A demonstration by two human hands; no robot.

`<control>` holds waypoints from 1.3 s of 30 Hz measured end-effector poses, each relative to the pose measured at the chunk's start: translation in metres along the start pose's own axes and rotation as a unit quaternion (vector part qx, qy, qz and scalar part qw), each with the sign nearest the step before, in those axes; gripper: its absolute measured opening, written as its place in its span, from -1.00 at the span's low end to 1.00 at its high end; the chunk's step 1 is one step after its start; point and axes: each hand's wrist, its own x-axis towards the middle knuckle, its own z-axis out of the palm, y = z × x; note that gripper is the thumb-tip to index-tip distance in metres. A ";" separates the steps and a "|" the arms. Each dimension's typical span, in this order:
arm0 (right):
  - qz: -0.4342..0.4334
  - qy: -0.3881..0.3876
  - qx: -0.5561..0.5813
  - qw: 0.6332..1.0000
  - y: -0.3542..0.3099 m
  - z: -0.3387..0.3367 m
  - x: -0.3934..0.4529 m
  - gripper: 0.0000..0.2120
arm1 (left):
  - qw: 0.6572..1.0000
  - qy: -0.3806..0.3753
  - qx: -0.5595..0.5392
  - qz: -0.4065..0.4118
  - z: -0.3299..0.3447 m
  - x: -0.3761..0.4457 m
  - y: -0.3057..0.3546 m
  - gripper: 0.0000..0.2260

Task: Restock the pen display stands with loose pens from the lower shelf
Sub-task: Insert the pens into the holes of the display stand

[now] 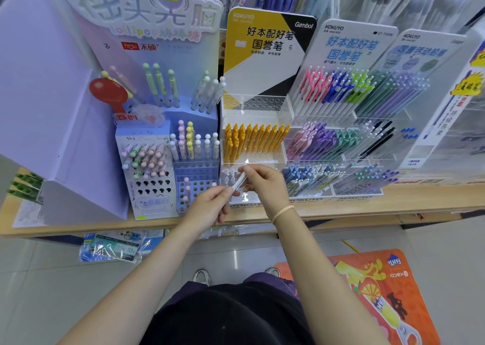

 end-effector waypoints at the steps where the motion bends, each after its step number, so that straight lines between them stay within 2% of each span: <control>1: -0.005 0.016 0.002 1.000 0.000 -0.003 -0.001 -0.84 | 0.997 0.023 0.059 0.035 0.001 0.000 0.001 -0.83; 3: -0.021 0.064 0.002 0.998 -0.001 -0.012 -0.001 -0.83 | 0.958 0.104 0.218 0.152 0.002 0.001 0.000 -0.84; 4: -0.035 0.091 -0.013 0.995 -0.001 -0.017 -0.001 -0.84 | 0.925 0.147 0.278 0.213 0.002 0.001 -0.001 -0.77; 6: -0.061 0.129 -0.060 0.988 0.002 -0.024 0.000 -0.85 | 0.871 0.175 0.365 0.279 -0.004 0.005 -0.006 -0.60; 8: -0.079 0.140 -0.112 0.981 0.007 -0.027 0.000 -0.89 | 0.836 0.146 0.455 0.270 -0.010 0.012 -0.016 -0.46; 10: -0.092 0.137 -0.167 0.972 0.015 -0.027 -0.001 -0.91 | 0.804 0.098 0.541 0.227 -0.015 0.017 -0.026 -0.36; 13: -0.115 0.131 -0.214 0.961 0.026 -0.023 -0.003 -0.92 | 0.771 0.063 0.605 0.189 -0.017 0.020 -0.041 -0.32; 21: -0.141 0.125 -0.268 0.945 0.034 -0.015 -0.007 -0.89 | 0.740 0.085 0.632 0.216 -0.021 0.022 -0.051 -0.41; 28: -0.181 0.119 -0.305 0.927 0.031 -0.009 -0.006 -0.88 | 0.735 0.085 0.639 0.209 -0.021 0.023 -0.052 -0.40; 33: -0.142 0.080 -0.322 0.932 0.035 -0.006 -0.004 -0.85 | 0.737 0.085 0.639 0.205 -0.020 0.022 -0.052 -0.40; 39: -0.147 0.082 -0.327 0.930 0.034 -0.003 -0.003 -0.87 | 0.733 0.089 0.641 0.210 -0.019 0.021 -0.052 -0.40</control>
